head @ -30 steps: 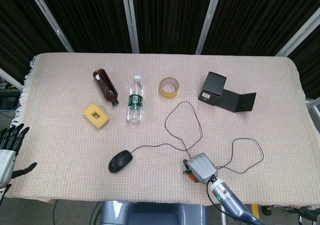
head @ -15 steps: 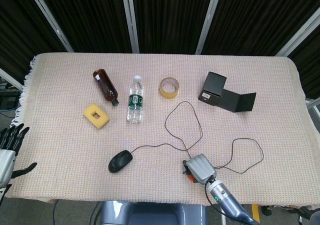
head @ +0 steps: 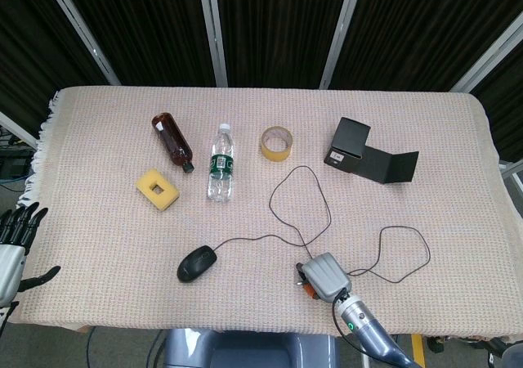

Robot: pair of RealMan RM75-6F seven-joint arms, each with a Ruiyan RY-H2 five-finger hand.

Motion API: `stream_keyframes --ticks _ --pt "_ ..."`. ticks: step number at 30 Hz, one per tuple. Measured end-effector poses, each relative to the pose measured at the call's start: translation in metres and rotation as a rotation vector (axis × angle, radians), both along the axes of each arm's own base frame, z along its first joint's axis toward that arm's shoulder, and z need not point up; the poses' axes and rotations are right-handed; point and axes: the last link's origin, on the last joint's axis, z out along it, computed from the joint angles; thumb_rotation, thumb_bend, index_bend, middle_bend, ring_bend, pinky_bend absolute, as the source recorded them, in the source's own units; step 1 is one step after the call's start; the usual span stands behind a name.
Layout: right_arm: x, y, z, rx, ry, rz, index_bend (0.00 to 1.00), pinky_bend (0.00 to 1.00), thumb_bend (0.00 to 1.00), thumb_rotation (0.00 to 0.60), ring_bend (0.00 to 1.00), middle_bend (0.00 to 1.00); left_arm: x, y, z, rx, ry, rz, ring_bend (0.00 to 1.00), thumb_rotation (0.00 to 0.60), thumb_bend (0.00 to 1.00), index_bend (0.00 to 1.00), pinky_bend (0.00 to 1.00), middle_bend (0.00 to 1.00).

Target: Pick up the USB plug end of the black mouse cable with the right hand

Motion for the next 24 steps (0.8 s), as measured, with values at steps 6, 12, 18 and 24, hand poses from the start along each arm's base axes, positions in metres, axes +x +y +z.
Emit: stream_keyframes --ticks 6,12,18,24 --pt "0.009 -0.001 0.007 -0.019 -0.045 0.016 0.62 0.71 0.47 0.6 0.97 1.0 0.0 0.0 0.0 -0.003 0.001 0.001 0.0 0.6 0.08 0.0 0.0 0.0" --pt "0.023 -0.008 0.024 -0.085 -0.149 0.041 0.63 0.71 0.47 0.6 0.96 1.0 0.0 0.0 -0.001 -0.002 0.001 0.0 0.0 0.6 0.08 0.0 0.0 0.0" --pt "0.033 -0.015 0.042 -0.183 -0.337 0.059 0.63 0.71 0.47 0.6 0.96 1.0 0.001 -0.001 -0.002 0.0 0.003 -0.006 0.0 0.6 0.08 0.0 0.0 0.0" --pt "0.037 -0.019 0.061 -0.28 -0.578 0.019 0.64 0.71 0.47 0.6 0.96 1.0 0.0 -0.001 0.0 0.005 -0.009 0.007 0.0 0.6 0.08 0.0 0.0 0.0"
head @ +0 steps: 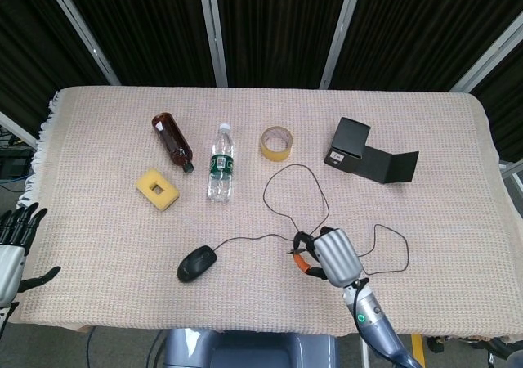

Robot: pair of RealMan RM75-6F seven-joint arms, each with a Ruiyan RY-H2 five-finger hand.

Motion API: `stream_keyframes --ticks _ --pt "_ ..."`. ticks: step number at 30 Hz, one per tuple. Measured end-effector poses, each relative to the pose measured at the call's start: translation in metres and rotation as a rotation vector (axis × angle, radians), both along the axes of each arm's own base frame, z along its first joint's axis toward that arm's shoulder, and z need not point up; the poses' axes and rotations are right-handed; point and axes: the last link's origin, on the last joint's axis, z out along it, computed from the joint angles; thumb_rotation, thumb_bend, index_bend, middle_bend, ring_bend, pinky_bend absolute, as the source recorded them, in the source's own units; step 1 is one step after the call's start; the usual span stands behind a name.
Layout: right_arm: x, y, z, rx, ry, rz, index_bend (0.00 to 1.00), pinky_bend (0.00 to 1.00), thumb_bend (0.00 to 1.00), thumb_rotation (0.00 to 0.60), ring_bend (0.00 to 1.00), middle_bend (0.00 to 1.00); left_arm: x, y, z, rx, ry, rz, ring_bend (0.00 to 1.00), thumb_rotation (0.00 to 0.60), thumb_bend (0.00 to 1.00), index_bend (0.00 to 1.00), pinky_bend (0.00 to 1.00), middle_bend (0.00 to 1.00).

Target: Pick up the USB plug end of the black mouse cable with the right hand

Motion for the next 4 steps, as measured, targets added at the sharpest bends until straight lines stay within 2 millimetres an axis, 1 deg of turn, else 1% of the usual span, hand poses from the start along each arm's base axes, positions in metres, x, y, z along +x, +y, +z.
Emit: stream_keyframes --ticks 4 --pt "-0.0004 -0.0009 0.0078 -0.031 -0.088 -0.021 0.64 0.71 0.47 0.6 0.96 1.0 0.0001 -0.0013 0.0014 0.001 -0.004 -0.003 0.0 0.6 0.08 0.0 0.0 0.0"
